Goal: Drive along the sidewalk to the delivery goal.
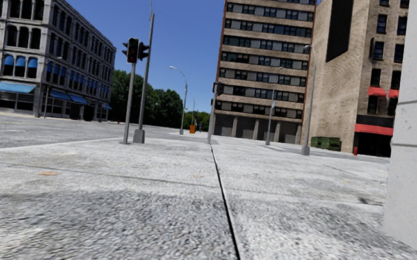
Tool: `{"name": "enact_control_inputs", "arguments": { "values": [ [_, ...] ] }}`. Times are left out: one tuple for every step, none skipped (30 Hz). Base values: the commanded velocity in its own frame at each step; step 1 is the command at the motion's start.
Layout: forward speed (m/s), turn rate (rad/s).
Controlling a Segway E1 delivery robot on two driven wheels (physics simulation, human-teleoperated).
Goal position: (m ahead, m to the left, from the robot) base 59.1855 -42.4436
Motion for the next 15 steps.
{"name": "enact_control_inputs", "arguments": {
  "values": [
    [2.00,0.00],
    [2.00,0.00],
    [2.00,0.00],
    [2.00,0.00],
    [2.00,0.00],
    [2.00,0.00],
    [2.00,0.00],
    [2.00,0.00],
    [2.00,0.00],
    [2.00,0.00],
    [2.00,0.00],
    [2.00,0.00],
    [2.00,0.00],
    [2.00,0.00],
    [2.00,0.00]
  ]
}}
